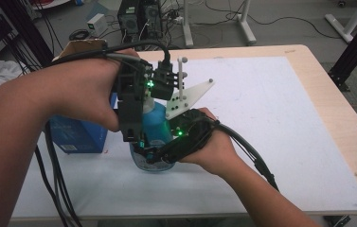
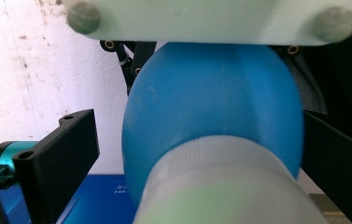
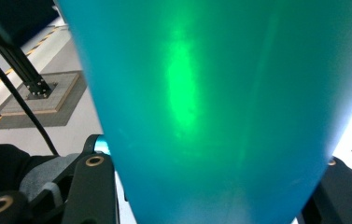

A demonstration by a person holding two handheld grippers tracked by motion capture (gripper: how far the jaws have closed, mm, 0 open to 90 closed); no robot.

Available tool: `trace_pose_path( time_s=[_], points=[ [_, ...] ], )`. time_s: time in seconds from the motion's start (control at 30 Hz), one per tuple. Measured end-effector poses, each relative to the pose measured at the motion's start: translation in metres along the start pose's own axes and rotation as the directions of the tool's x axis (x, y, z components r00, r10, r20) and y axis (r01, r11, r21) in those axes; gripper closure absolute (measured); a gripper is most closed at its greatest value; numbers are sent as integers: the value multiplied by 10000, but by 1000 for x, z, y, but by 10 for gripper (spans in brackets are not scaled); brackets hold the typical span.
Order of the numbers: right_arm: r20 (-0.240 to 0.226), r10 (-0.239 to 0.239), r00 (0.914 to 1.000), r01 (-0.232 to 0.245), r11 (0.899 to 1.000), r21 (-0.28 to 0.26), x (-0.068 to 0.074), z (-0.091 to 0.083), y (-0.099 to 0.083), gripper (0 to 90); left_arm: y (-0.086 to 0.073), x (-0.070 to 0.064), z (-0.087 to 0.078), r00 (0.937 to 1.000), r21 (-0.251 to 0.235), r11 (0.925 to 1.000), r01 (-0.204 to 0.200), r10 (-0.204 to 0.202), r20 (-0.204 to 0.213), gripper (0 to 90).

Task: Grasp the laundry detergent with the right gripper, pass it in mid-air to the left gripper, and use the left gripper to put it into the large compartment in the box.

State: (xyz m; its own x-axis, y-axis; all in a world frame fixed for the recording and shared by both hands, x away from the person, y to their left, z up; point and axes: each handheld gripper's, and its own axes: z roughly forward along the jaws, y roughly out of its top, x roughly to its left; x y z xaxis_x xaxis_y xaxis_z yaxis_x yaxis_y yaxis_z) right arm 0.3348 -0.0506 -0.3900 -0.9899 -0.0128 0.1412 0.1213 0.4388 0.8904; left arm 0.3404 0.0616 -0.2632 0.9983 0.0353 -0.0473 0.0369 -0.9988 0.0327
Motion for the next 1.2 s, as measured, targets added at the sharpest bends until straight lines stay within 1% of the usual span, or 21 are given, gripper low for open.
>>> trace_pose_path(
  time_s=[0.1, 0.13, 0.17, 0.37, 0.4, 0.47, 0.5, 0.53, 0.6, 0.67, 0.7, 0.73, 1.13, 1.2],
  points=[
    [8, -40, 10000, 40, 10000, -17, 0, 0, 0, 453, 0, 0, -1, 10000, -6, 10000, -14, 14, -13, 27],
    [8, -40, 10000, 40, 10000, -17, 0, 0, 0, 453, 0, 0, -1, 10000, -6, 10000, -14, 14, -13, 46],
    [3, -26, 10000, 26, 10000, -12, 0, 0, 0, 453, 0, -1, -1, 10000, 20, 10000, -55, 55, -10, 92],
    [38, -20, 10000, 20, 10000, -14, -1, 1, 0, 453, 1, -1, -1, 9999, 76, 9999, -74, 75, -115, 101],
    [40, -31, 10000, 31, 10000, -17, -1, 1, 0, 453, 1, -1, -1, 9999, 24, 10000, -95, 96, -111, 120],
    [51, -45, 10000, 45, 10000, -28, -1, 1, 0, 453, 1, -1, -1, 10000, 50, 10000, -24, 24, -47, 127],
    [50, -36, 10000, 37, 10000, -32, -1, 1, 1, 453, 1, -1, -1, 9999, 109, 9999, -88, 89, -92, 133],
    [75, -51, 10000, 52, 10000, -41, 0, 1, 1, 453, 1, -1, -2, 9999, 77, 10000, -63, 64, -85, 152],
    [92, -152, 9998, 153, 9999, -67, 0, 1, 1, 453, 2, -1, -2, 10000, 62, 10000, -42, 42, -32, 159],
    [47, -119, 9999, 119, 9999, -47, 0, 1, 1, 453, 2, -1, -2, 9999, 128, 9999, -103, 104, -23, 170],
    [96, -214, 9997, 215, 9997, -98, 0, 1, 1, 453, 2, -1, -2, 9999, 126, 9999, -106, 106, 1, 188],
    [84, -209, 9997, 210, 9997, -132, 0, 1, 1, 453, 2, -1, -2, 10000, 96, 9999, -95, 94, 13, 190],
    [89, -260, 9996, 261, 9995, -158, 0, 1, 1, 453, 2, -4, -4, 9999, 31, 10000, -72, 72, -134, 211],
    [119, -309, 9995, 311, 9994, -153, -1, 1, 1, 454, 2, -5, -4, 9999, 13, 10000, -69, 69, -157, 236]
  ],
)
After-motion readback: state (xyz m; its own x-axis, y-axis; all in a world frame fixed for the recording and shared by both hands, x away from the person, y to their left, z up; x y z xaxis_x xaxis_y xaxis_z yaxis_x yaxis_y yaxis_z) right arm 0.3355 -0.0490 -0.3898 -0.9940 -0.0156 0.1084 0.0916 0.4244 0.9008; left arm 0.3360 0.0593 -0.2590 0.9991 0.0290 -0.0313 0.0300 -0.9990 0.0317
